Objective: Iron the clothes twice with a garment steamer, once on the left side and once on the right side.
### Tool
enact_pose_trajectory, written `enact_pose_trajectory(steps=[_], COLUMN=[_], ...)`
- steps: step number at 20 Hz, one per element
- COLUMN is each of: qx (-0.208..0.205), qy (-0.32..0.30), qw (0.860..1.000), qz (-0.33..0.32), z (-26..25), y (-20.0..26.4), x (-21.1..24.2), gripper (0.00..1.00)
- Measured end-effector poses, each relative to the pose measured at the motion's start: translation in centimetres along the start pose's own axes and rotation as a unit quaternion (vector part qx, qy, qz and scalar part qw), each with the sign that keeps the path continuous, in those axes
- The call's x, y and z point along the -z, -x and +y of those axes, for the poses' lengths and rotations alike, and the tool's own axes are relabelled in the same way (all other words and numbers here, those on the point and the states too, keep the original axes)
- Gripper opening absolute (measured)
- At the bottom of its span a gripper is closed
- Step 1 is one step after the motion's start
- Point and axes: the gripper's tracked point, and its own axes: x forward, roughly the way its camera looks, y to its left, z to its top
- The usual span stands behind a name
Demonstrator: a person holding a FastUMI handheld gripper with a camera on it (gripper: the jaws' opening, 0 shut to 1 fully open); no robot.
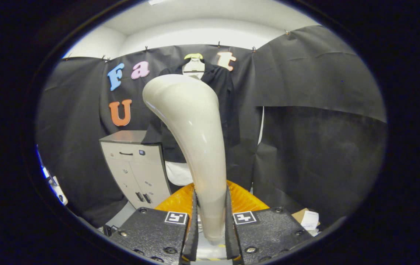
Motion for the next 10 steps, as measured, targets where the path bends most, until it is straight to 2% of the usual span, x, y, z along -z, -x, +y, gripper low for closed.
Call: enact_pose_trajectory(steps=[10], qx=[0.016], qy=[0.008], qw=[1.0], qz=[0.008], z=[3.2], y=[-3.7], x=[-0.8], gripper=[0.32])
